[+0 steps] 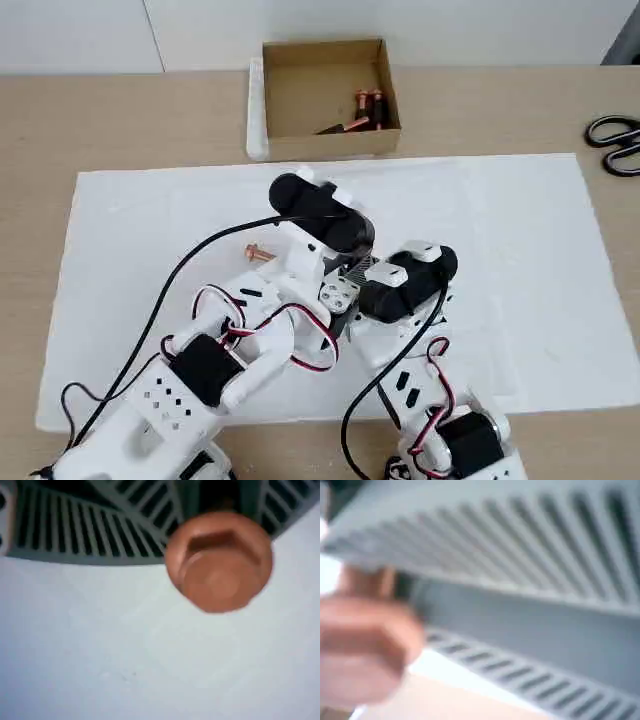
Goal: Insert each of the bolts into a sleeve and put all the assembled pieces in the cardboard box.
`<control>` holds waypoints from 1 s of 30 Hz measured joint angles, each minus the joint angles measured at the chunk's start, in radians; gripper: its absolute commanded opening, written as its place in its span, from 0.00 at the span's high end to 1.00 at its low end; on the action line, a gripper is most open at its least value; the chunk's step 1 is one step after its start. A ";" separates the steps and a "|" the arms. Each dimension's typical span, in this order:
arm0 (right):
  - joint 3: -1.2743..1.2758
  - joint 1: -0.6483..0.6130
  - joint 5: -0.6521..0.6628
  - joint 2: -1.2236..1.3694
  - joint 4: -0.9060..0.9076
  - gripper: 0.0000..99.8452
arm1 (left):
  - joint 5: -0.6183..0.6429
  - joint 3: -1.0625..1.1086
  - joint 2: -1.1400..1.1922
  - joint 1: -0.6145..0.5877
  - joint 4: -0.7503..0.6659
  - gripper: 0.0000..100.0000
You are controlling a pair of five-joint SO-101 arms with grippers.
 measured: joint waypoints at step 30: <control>0.000 0.005 0.000 0.000 -0.003 1.00 | -0.195 -0.485 -0.003 -0.637 0.578 0.90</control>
